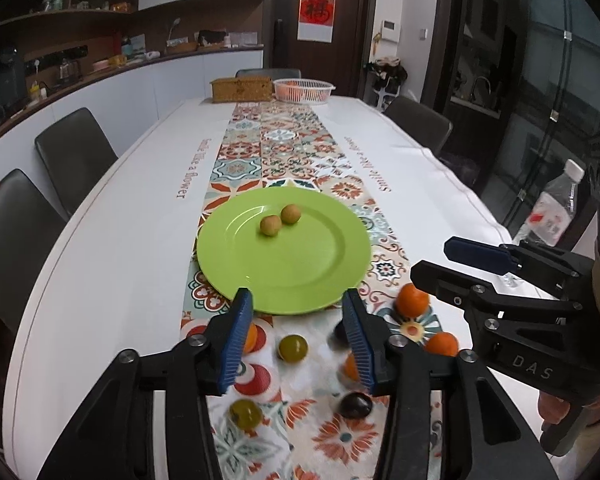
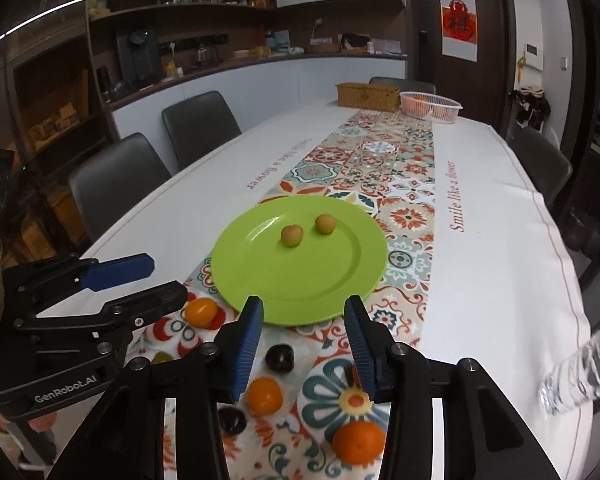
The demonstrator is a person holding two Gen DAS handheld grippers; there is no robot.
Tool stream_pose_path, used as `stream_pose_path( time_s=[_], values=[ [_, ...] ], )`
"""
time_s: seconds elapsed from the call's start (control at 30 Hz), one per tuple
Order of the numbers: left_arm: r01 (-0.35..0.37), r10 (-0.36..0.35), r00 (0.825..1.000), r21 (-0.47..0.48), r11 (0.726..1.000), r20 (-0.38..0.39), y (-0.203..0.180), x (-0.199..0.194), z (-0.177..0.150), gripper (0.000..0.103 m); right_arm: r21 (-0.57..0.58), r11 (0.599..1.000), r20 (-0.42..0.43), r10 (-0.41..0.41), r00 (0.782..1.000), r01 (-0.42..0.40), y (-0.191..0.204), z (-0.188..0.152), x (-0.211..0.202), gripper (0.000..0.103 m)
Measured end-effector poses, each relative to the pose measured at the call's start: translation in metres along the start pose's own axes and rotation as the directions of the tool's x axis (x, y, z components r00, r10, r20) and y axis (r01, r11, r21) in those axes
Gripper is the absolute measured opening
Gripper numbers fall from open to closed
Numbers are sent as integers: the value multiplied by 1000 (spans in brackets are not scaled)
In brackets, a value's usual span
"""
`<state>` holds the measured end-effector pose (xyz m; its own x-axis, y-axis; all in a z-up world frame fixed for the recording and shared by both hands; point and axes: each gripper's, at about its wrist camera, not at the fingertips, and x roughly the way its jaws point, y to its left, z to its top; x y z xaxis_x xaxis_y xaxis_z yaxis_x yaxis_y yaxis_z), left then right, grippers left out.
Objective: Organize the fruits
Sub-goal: 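Lift both open tools away from the green plate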
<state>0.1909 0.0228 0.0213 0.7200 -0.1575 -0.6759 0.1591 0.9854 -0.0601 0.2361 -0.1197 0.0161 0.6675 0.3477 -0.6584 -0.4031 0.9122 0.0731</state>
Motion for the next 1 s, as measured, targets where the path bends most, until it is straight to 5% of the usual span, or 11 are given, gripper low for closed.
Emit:
stream_pose_path(
  time_s=[0.1,0.37,1.0],
  values=[
    [-16,16,999,11,1000,28,-6,-14,-8,56,12,1000,22,-12,1000,12,0,-8,-14,55],
    [-12,12,1000,13,1000,26,-22,-29,-29,71,43,998,29,-44,999,43,-6,-32,-35,61],
    [-13,17,999,85,996,-46,-42,3,-77,71,44,994,-102,-97,990,102,-17,-89,-23,61]
  ],
)
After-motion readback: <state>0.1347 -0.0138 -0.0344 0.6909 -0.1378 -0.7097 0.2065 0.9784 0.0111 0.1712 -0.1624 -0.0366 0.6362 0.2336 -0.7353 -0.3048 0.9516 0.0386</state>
